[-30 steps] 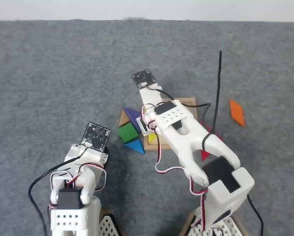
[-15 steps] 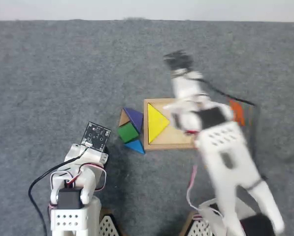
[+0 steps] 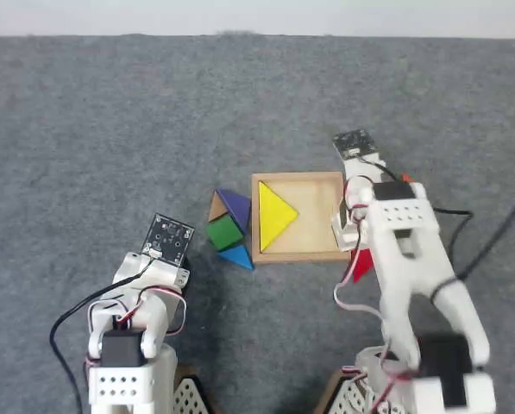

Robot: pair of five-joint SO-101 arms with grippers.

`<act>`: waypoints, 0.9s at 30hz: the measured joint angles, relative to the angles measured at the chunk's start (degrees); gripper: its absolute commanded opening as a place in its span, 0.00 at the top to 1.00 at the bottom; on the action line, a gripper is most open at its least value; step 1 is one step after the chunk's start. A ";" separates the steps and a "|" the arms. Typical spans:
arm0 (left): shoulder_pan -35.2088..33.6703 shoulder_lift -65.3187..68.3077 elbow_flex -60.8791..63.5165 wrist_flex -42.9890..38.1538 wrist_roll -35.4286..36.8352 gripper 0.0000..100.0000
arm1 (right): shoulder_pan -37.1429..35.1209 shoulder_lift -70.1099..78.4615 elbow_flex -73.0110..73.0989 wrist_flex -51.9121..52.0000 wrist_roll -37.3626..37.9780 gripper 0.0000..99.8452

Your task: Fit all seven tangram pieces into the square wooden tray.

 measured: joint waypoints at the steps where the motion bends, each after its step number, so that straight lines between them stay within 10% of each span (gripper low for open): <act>1: 0.00 0.00 0.00 0.00 0.00 0.87 | 0.00 1.93 0.00 -0.97 0.00 0.76; 27: 0.00 0.00 0.00 0.00 0.00 0.87 | 7.30 10.55 -0.97 -3.78 0.44 0.68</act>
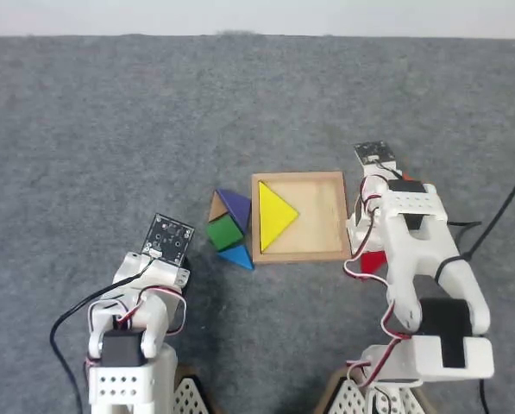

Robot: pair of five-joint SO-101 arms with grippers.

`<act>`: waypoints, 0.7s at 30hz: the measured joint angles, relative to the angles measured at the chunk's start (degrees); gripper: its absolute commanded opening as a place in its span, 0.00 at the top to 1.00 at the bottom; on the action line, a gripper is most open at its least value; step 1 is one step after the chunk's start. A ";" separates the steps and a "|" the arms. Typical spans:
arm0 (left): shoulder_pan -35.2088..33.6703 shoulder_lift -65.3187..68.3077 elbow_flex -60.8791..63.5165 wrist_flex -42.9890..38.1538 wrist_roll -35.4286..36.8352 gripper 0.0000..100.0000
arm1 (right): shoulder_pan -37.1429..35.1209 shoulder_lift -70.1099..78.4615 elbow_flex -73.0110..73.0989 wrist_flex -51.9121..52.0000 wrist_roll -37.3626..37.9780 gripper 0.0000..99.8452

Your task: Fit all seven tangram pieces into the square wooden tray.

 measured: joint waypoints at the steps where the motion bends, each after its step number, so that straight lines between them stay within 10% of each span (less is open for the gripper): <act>1: 0.00 0.00 0.00 0.00 0.00 0.87 | 0.09 0.18 0.09 0.00 0.00 0.68; 21: 0.00 0.00 0.00 0.00 0.00 0.87 | 3.43 -12.66 1.23 0.18 0.00 0.68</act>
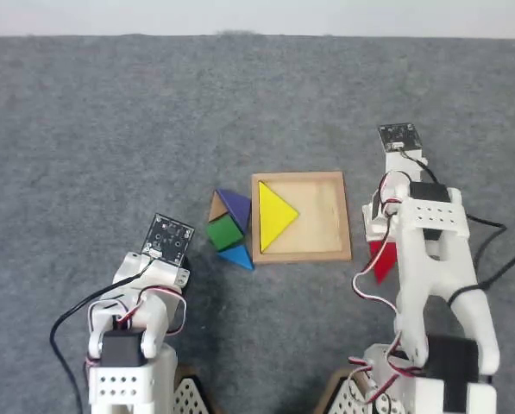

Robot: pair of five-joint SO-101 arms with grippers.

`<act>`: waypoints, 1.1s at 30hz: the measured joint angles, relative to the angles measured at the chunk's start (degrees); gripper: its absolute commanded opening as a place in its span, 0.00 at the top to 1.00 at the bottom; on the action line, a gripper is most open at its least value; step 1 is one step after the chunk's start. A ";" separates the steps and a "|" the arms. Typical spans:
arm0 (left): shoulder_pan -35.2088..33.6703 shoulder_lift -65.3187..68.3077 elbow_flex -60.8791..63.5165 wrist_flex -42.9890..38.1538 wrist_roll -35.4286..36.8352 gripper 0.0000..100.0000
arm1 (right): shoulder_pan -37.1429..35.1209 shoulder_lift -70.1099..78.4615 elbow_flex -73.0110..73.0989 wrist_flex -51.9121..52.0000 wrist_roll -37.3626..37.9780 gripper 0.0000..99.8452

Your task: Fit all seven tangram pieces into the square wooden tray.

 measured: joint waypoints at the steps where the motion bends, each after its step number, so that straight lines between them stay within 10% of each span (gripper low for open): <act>1: 0.00 0.00 0.00 0.00 0.00 0.87 | 0.00 0.44 0.00 0.00 0.00 0.68; 25: 0.00 0.00 0.00 0.00 0.00 0.87 | -5.89 17.49 -2.64 -0.79 0.00 0.69; 33: 0.00 0.00 0.00 0.00 0.00 0.87 | -5.80 17.41 -2.64 -0.79 0.00 0.98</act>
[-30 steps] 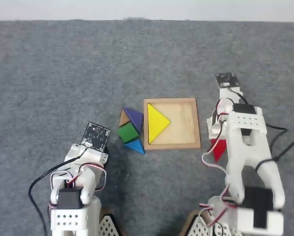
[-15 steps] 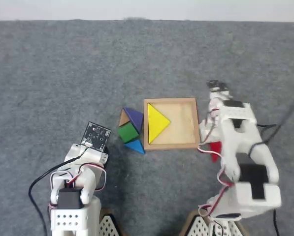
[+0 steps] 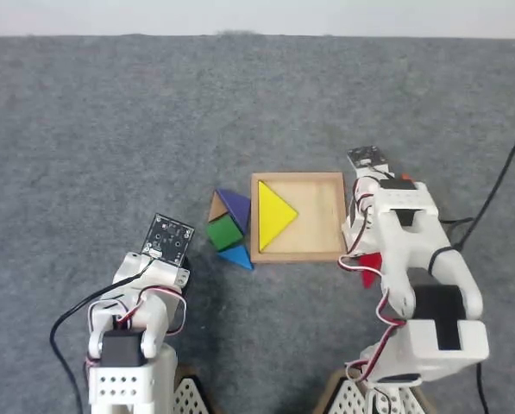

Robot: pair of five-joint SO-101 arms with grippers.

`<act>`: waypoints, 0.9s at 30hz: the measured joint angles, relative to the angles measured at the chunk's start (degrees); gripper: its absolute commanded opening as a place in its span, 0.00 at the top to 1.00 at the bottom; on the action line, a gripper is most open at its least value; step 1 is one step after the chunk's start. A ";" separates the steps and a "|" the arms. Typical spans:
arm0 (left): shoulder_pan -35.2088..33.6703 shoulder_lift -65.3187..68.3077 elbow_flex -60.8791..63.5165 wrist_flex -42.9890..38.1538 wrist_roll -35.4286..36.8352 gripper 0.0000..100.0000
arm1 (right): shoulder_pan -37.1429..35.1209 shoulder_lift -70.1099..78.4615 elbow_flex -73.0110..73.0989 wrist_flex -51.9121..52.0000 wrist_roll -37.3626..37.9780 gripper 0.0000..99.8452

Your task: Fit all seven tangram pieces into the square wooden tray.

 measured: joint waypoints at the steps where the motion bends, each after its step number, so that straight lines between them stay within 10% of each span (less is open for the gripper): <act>1: 0.00 0.00 0.00 0.00 0.00 0.87 | 0.09 0.00 0.00 0.00 0.00 0.96; 27: 0.00 0.00 0.00 0.00 0.00 0.87 | -8.88 -19.69 -9.32 9.41 2.64 0.99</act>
